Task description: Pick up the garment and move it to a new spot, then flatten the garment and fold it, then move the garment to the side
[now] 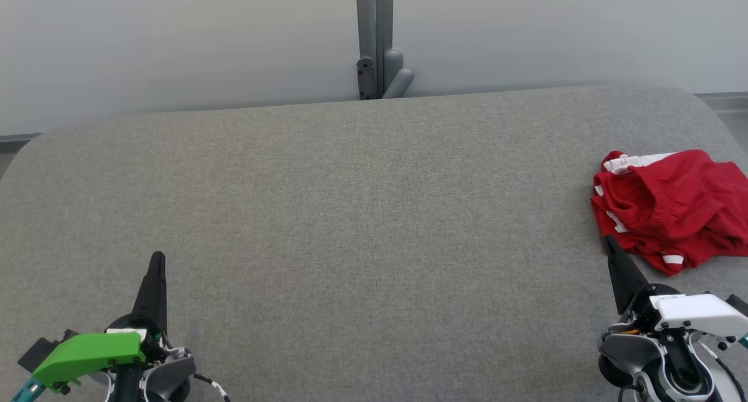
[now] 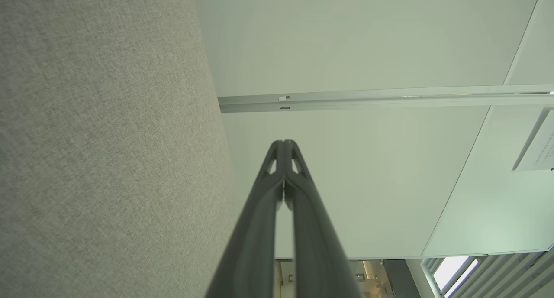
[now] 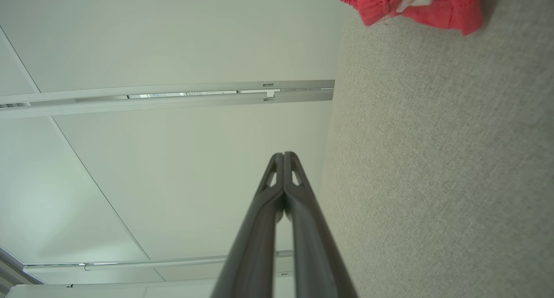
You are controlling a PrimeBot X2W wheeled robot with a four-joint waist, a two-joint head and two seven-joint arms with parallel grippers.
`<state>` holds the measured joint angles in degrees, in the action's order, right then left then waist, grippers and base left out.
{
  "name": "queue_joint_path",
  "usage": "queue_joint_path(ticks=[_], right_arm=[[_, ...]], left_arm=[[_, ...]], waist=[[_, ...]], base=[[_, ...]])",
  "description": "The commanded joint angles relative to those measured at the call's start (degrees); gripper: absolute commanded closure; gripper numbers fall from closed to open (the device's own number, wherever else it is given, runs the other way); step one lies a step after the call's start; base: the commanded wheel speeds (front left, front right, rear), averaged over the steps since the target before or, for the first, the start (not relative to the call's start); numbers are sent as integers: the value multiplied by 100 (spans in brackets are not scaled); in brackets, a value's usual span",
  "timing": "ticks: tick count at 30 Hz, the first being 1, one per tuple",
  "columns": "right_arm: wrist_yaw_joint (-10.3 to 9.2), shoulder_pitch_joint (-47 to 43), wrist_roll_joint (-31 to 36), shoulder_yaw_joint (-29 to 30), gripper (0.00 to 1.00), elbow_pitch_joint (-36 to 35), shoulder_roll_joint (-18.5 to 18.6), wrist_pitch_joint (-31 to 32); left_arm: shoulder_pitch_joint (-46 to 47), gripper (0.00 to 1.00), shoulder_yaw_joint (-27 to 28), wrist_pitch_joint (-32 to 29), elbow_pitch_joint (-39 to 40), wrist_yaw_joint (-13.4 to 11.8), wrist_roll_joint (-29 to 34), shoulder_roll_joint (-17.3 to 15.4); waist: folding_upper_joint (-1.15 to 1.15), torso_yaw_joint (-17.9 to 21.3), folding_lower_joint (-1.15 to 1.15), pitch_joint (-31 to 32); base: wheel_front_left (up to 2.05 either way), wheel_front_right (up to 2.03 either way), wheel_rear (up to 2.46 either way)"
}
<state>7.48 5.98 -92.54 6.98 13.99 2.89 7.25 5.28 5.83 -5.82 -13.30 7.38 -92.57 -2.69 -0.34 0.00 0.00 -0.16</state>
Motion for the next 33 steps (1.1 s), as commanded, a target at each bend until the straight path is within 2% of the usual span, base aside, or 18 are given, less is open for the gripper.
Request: queue_joint_path(ticks=[1,33], right_arm=[[2,21,26,19,100,-26,12,24],[2,22,31,24,100,-25,9,25]], left_arm=[[47,100,29,-4,14,29,-1,-36],[47,100,29,-4,15,29,-1,-36]], waist=[[34,0,0,0],[34,0,0,0]], base=[[0,0,0],[0,0,0]])
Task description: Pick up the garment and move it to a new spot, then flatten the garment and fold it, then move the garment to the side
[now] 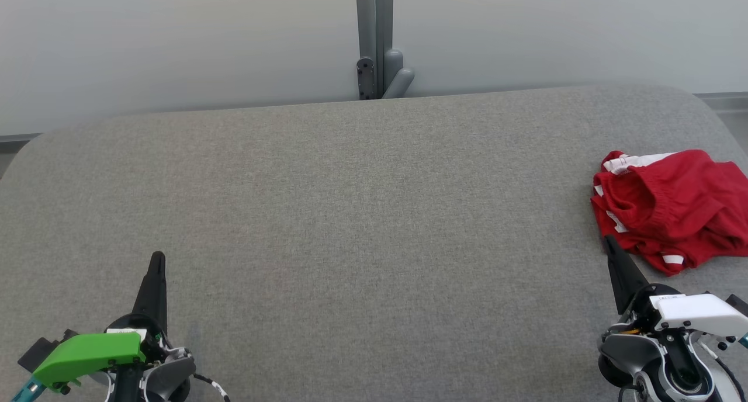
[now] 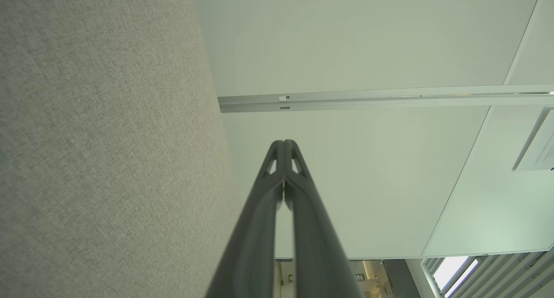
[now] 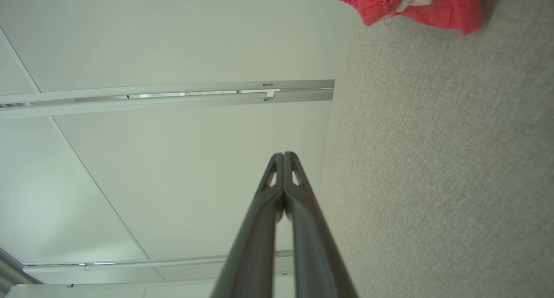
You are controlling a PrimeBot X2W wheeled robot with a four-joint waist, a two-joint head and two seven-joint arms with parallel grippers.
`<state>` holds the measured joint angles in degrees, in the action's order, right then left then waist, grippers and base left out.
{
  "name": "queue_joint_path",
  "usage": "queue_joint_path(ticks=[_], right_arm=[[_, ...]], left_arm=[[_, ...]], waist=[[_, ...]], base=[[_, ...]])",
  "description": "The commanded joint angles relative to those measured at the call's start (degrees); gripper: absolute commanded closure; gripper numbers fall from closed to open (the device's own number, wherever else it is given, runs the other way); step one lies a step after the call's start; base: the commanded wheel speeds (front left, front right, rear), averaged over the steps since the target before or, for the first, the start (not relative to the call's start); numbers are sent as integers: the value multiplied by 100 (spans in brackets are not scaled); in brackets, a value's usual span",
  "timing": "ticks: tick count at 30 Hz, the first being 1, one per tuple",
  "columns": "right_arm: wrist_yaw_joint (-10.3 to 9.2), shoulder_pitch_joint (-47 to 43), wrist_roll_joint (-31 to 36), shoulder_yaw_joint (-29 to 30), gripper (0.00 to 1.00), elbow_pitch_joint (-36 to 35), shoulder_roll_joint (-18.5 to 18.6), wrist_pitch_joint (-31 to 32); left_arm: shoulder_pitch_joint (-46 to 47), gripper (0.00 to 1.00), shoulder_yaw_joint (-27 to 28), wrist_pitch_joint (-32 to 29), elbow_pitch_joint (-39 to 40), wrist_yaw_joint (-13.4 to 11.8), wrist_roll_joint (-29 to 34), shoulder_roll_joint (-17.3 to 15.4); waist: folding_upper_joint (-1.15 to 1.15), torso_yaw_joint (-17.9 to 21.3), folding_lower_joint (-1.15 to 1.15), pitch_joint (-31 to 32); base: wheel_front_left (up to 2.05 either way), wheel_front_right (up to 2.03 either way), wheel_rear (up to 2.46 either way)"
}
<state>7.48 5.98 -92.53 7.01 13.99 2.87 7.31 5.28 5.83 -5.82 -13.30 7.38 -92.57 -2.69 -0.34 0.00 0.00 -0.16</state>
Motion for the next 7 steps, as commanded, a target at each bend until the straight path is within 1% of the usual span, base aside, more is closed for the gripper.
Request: queue_joint_path(ticks=[1,7], right_arm=[[2,22,30,21,100,-25,11,18],[2,22,31,22,100,-25,10,19]], left_arm=[[47,100,29,-4,15,29,-1,-36],[47,100,29,-4,15,29,-1,-36]], waist=[[34,0,0,0],[34,0,0,0]], base=[[0,0,0],[0,0,0]])
